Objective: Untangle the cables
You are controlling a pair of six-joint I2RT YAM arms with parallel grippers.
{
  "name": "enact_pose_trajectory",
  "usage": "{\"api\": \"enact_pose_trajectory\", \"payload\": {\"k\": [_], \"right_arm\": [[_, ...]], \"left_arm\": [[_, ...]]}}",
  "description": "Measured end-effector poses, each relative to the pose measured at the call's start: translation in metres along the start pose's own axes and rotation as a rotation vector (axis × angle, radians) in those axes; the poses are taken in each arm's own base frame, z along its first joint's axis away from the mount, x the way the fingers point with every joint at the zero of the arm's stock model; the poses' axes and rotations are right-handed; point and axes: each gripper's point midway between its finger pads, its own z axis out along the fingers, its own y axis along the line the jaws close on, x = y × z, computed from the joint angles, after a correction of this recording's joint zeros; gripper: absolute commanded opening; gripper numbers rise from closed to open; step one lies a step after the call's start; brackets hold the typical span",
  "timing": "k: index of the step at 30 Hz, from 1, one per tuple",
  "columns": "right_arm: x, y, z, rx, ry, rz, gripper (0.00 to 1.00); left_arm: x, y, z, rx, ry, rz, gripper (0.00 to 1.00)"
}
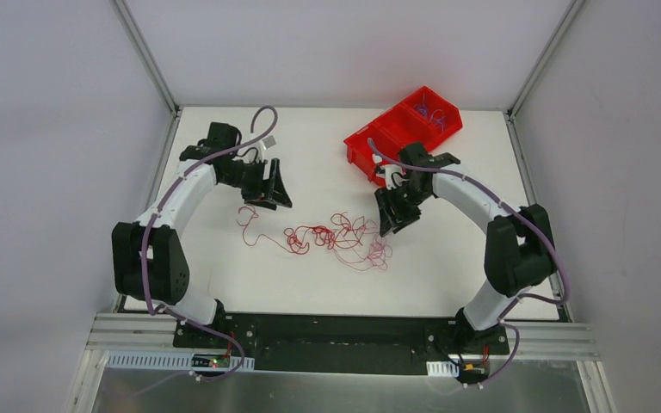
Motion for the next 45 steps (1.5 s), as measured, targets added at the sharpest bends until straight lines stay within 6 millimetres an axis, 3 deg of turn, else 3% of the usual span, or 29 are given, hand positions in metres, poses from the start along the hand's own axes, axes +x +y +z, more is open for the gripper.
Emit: {"api": "enact_pose_trajectory", "payload": {"k": [5, 10, 13, 15, 17, 22, 24, 27, 28, 30, 32, 33, 34, 37, 38, 40, 43, 45], "right_arm": [[-0.006, -0.02, 0.017, 0.079, 0.011, 0.002, 0.51], [-0.013, -0.03, 0.031, 0.107, 0.019, -0.007, 0.41], [-0.015, -0.033, 0.04, 0.103, 0.039, -0.016, 0.24], [-0.012, -0.034, 0.044, 0.102, 0.056, -0.026, 0.03], [-0.011, -0.035, 0.044, 0.1, 0.06, -0.041, 0.0], [-0.01, -0.035, 0.038, 0.108, 0.055, -0.047, 0.0], [-0.011, -0.035, 0.025, 0.12, 0.028, -0.046, 0.0], [-0.021, -0.036, -0.011, 0.148, -0.079, -0.046, 0.0], [-0.024, -0.036, -0.023, 0.156, -0.117, -0.044, 0.0], [-0.027, -0.035, -0.046, 0.164, -0.182, -0.036, 0.0], [-0.028, -0.032, -0.062, 0.153, -0.226, -0.03, 0.0], [-0.028, -0.029, -0.067, 0.139, -0.239, -0.028, 0.0], [-0.027, -0.024, -0.07, 0.116, -0.247, -0.027, 0.0], [-0.023, -0.008, -0.069, 0.031, -0.237, -0.021, 0.0], [-0.021, -0.001, -0.068, -0.007, -0.231, -0.016, 0.0], [-0.02, 0.013, -0.071, -0.076, -0.225, -0.007, 0.0], [-0.029, 0.032, -0.084, -0.156, -0.253, -0.016, 0.0], [-0.04, 0.044, -0.097, -0.192, -0.291, -0.033, 0.0]], "left_arm": [[0.02, 0.012, 0.024, -0.01, 0.099, -0.027, 0.68], [0.028, 0.033, 0.033, -0.067, 0.139, -0.034, 0.69], [0.034, 0.043, 0.036, -0.1, 0.159, -0.029, 0.71], [0.041, 0.049, 0.037, -0.115, 0.174, -0.029, 0.71], [0.05, 0.055, 0.038, -0.13, 0.195, -0.028, 0.69], [0.072, 0.08, 0.041, -0.208, 0.269, -0.01, 0.52], [0.079, 0.095, 0.041, -0.257, 0.306, -0.006, 0.44], [0.083, 0.118, 0.035, -0.321, 0.336, -0.006, 0.29], [0.084, 0.127, 0.031, -0.341, 0.339, -0.011, 0.33], [0.082, 0.142, 0.022, -0.36, 0.336, -0.016, 0.51], [0.074, 0.147, 0.015, -0.333, 0.307, 0.003, 0.67], [0.067, 0.144, 0.011, -0.307, 0.273, 0.021, 0.8], [0.058, 0.136, 0.008, -0.266, 0.224, 0.047, 0.96], [0.02, 0.089, 0.002, -0.145, 0.023, 0.194, 0.99], [0.001, 0.06, -0.001, -0.106, -0.087, 0.308, 0.99], [-0.016, 0.007, -0.003, -0.021, -0.211, 0.484, 0.99], [-0.021, -0.08, 0.011, 0.153, -0.317, 0.701, 0.99], [-0.016, -0.112, 0.028, 0.235, -0.329, 0.755, 0.99]]}}
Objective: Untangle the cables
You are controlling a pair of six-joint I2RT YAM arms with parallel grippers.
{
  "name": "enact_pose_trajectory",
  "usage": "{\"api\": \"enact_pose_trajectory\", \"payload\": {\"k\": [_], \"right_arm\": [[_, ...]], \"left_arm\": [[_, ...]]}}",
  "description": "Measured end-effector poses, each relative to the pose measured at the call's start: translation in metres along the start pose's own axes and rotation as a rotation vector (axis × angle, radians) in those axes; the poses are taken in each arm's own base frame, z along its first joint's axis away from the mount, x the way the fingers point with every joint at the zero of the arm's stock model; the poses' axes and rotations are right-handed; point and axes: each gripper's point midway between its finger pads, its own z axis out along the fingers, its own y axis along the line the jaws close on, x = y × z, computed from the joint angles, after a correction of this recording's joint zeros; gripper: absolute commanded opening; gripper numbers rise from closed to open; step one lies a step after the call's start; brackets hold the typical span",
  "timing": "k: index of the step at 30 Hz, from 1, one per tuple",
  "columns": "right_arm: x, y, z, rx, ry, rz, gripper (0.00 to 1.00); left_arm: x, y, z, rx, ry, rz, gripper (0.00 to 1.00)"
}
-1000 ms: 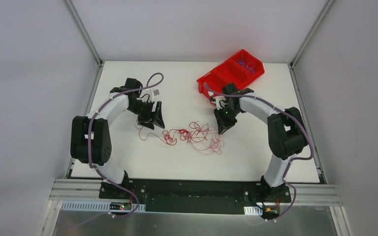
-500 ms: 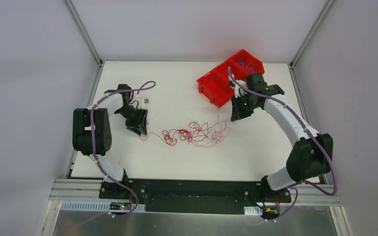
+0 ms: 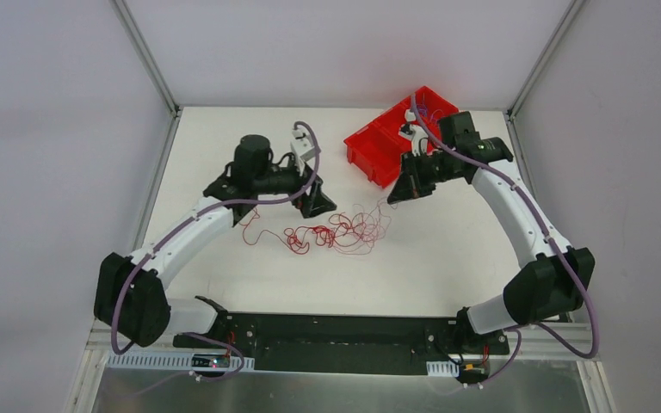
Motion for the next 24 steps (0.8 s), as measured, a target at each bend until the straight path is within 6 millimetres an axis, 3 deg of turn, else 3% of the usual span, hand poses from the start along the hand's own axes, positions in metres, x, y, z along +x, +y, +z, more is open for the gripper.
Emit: {"api": "enact_pose_trajectory", "payload": {"k": [3, 7, 13, 16, 21, 24], "right_arm": [[-0.018, 0.024, -0.013, -0.057, -0.061, -0.026, 0.0], [-0.025, 0.056, -0.026, -0.117, -0.115, -0.041, 0.0], [-0.048, 0.095, -0.049, -0.167, -0.215, -0.068, 0.0], [-0.073, 0.109, -0.073, -0.15, -0.337, -0.099, 0.0], [-0.115, 0.142, -0.134, -0.13, -0.585, -0.158, 0.0], [-0.137, 0.16, -0.171, -0.123, -0.723, -0.191, 0.0]], "left_arm": [[0.001, -0.016, 0.036, 0.041, -0.017, 0.005, 0.99], [0.005, -0.027, 0.077, 0.052, -0.037, -0.019, 0.96], [0.017, -0.036, 0.112, 0.065, -0.022, -0.007, 0.65], [0.042, -0.027, 0.112, 0.04, 0.013, -0.01, 0.54], [0.126, -0.008, 0.092, -0.044, 0.182, -0.109, 0.39], [0.154, 0.002, 0.078, -0.095, 0.275, -0.151, 0.37]]}}
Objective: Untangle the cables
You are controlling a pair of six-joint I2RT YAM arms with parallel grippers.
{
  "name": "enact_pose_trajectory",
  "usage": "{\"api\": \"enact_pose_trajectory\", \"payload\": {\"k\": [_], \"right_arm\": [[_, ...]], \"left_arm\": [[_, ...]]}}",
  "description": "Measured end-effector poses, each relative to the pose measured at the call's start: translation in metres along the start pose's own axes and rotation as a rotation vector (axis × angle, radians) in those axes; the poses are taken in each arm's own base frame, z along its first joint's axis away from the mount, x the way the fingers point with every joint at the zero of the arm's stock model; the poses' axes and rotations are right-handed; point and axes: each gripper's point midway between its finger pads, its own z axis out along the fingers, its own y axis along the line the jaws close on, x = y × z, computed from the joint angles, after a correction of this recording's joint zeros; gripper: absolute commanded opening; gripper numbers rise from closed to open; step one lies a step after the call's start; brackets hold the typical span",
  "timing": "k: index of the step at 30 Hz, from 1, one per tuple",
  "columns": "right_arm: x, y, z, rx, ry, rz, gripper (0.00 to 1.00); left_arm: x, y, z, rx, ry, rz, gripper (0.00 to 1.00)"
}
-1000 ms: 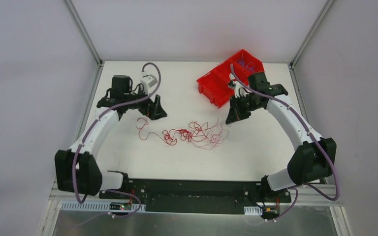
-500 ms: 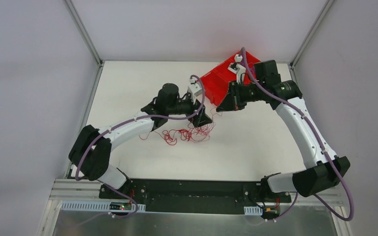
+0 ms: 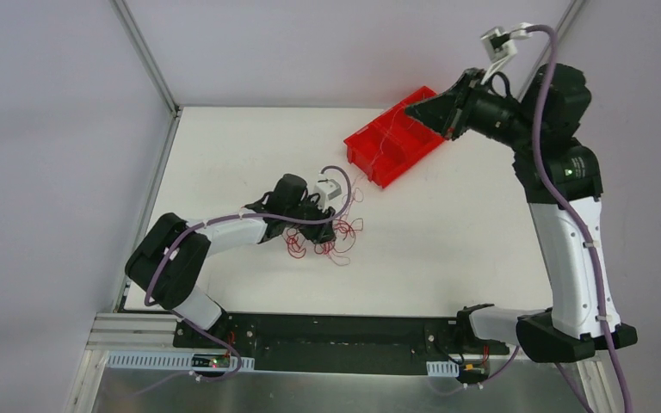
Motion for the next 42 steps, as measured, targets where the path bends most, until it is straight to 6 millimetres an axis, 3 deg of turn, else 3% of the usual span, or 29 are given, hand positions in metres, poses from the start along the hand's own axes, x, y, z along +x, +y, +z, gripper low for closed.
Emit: {"api": "enact_pose_trajectory", "payload": {"k": [6, 11, 23, 26, 30, 34, 38, 42], "right_arm": [[-0.073, 0.013, -0.027, 0.061, -0.239, -0.077, 0.0], [-0.107, 0.012, -0.041, 0.117, -0.361, -0.12, 0.0], [-0.187, -0.017, -0.072, 0.326, -0.638, -0.221, 0.0], [-0.198, -0.023, -0.078, 0.374, -0.685, -0.255, 0.0], [-0.203, -0.04, -0.078, 0.432, -0.698, -0.282, 0.0], [-0.206, -0.073, -0.072, 0.509, -0.691, -0.277, 0.0], [-0.232, -0.108, -0.081, 0.606, -0.737, -0.299, 0.0], [-0.252, -0.124, -0.105, 0.683, -0.804, -0.331, 0.0]], "left_arm": [[0.024, 0.042, -0.022, -0.113, 0.083, -0.104, 0.28], [0.031, 0.077, -0.047, -0.205, 0.093, -0.219, 0.26], [0.037, 0.084, -0.06, -0.266, 0.149, -0.318, 0.25], [0.038, 0.089, -0.064, -0.279, 0.153, -0.34, 0.26], [0.041, 0.09, -0.067, -0.286, 0.162, -0.354, 0.25], [0.044, 0.091, -0.069, -0.295, 0.175, -0.361, 0.26], [0.049, 0.093, -0.072, -0.309, 0.192, -0.375, 0.4], [0.055, 0.099, -0.08, -0.331, 0.205, -0.404, 0.5]]}}
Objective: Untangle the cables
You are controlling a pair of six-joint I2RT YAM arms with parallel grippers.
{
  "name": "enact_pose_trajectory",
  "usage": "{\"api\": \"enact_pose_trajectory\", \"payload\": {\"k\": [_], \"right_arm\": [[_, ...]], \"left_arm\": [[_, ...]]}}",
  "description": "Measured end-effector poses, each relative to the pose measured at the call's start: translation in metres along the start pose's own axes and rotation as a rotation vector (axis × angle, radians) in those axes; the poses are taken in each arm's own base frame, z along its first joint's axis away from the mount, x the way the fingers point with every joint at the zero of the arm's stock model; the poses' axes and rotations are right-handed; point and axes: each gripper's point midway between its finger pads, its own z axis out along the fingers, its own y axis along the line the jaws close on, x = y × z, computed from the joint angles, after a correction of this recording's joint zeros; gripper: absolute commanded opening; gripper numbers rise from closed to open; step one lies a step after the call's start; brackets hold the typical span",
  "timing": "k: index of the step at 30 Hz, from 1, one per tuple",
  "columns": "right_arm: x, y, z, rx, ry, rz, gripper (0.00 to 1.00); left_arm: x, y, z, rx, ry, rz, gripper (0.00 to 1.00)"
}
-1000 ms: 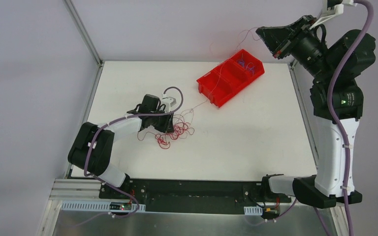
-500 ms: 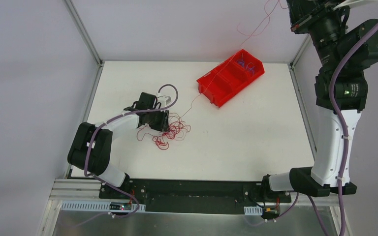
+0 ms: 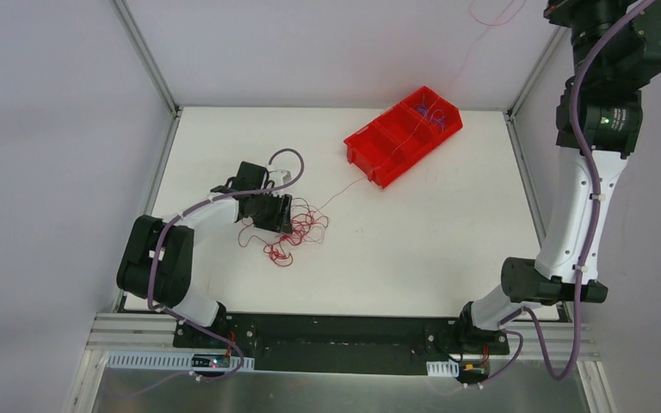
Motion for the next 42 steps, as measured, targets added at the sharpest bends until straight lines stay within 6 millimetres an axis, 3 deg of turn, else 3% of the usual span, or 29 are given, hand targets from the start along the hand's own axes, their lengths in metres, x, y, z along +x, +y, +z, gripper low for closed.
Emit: {"api": "enact_pose_trajectory", "payload": {"k": [4, 10, 13, 16, 19, 25, 31, 42], "right_arm": [[-0.022, -0.012, -0.004, 0.03, -0.063, -0.023, 0.0], [-0.039, -0.012, -0.007, 0.028, -0.119, -0.035, 0.0], [-0.047, -0.021, -0.006, 0.052, -0.145, -0.049, 0.0], [-0.054, -0.03, -0.006, 0.076, -0.166, -0.061, 0.0], [-0.051, -0.031, -0.005, 0.065, -0.159, -0.054, 0.0], [-0.023, -0.027, -0.003, 0.013, -0.081, -0.012, 0.0], [-0.019, -0.023, 0.001, -0.018, -0.072, -0.006, 0.0], [-0.009, -0.023, 0.043, -0.082, -0.112, 0.049, 0.0]], "left_arm": [[0.0, 0.007, -0.008, -0.017, -0.005, -0.025, 0.52], [0.004, 0.013, -0.013, -0.046, 0.003, -0.023, 0.42], [0.008, 0.023, -0.016, -0.073, 0.018, -0.015, 0.39], [0.01, 0.038, -0.023, -0.11, 0.023, -0.025, 0.42], [0.011, 0.045, -0.029, -0.124, 0.019, -0.031, 0.46], [0.011, 0.043, -0.031, -0.107, 0.018, -0.022, 0.59], [0.012, 0.043, -0.031, -0.103, 0.022, -0.025, 0.65], [0.012, 0.04, -0.03, -0.087, 0.021, -0.028, 0.67]]}}
